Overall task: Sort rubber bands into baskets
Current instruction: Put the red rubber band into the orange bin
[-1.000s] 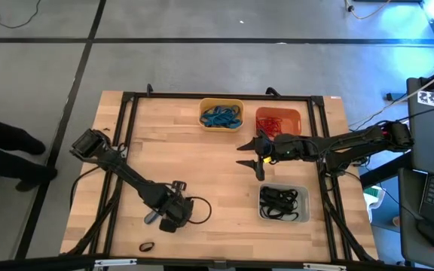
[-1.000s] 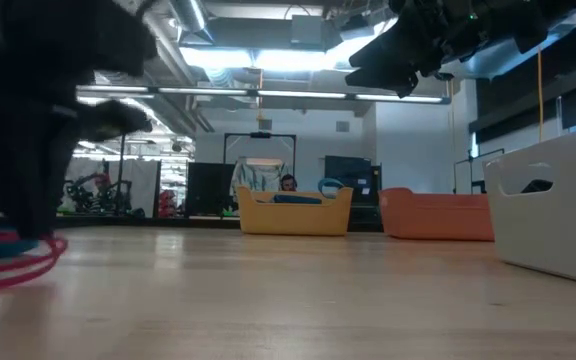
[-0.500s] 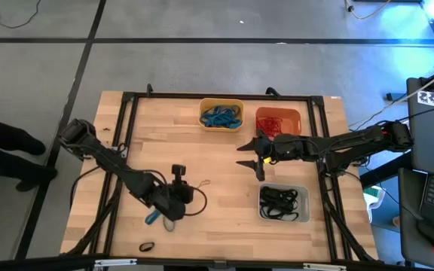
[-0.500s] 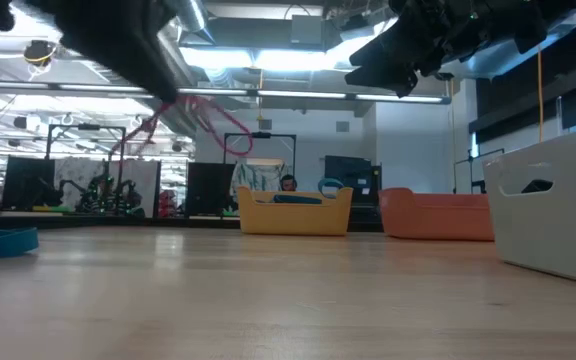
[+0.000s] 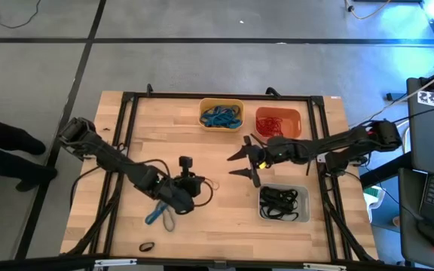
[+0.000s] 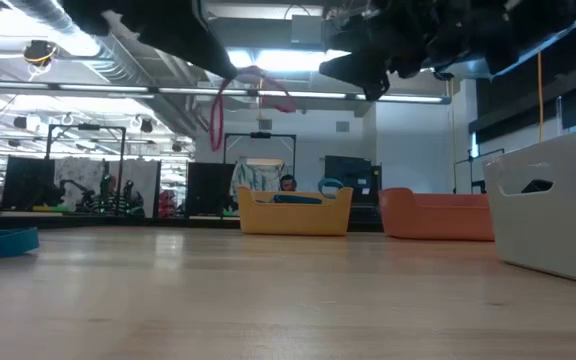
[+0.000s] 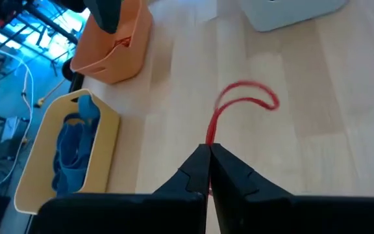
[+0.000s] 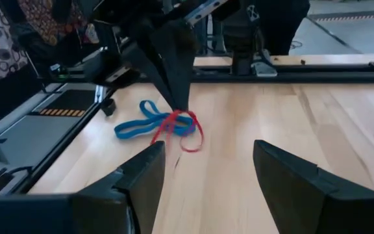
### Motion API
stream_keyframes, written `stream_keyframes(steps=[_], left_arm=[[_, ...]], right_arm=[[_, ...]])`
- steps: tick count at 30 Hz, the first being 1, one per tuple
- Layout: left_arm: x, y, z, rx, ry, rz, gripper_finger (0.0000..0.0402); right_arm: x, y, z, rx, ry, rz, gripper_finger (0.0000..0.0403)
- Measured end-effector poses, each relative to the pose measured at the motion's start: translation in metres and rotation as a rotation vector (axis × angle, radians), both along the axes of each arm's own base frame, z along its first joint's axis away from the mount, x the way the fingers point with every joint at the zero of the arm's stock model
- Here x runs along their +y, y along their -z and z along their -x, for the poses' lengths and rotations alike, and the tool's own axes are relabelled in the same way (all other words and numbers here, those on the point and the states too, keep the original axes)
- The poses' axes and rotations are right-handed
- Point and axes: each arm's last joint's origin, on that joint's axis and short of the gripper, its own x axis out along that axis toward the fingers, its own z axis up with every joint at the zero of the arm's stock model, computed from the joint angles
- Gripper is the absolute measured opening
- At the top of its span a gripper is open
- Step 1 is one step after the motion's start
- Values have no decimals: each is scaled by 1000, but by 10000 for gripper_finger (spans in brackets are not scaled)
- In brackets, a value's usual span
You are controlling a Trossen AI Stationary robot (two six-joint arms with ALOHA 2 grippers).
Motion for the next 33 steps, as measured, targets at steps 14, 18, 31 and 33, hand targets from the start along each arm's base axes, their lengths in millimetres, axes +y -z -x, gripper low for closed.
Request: stream_keyframes(steps=[14,18,31,33], left_arm=[[20,-8,-18,-132,-89,74,8],[24,-10,-21,-157,-104,84,8],[29,-12,-25,-181,-118,92,8],[29,-11,-25,-181,-118,91,8]], right_arm=[[1,13,-17,-83,10,-63,232],[1,18,-21,-92,29,-61,232],[3,22,-43,-29,25,-54,178],[4,21,-44,-31,20,-52,135]])
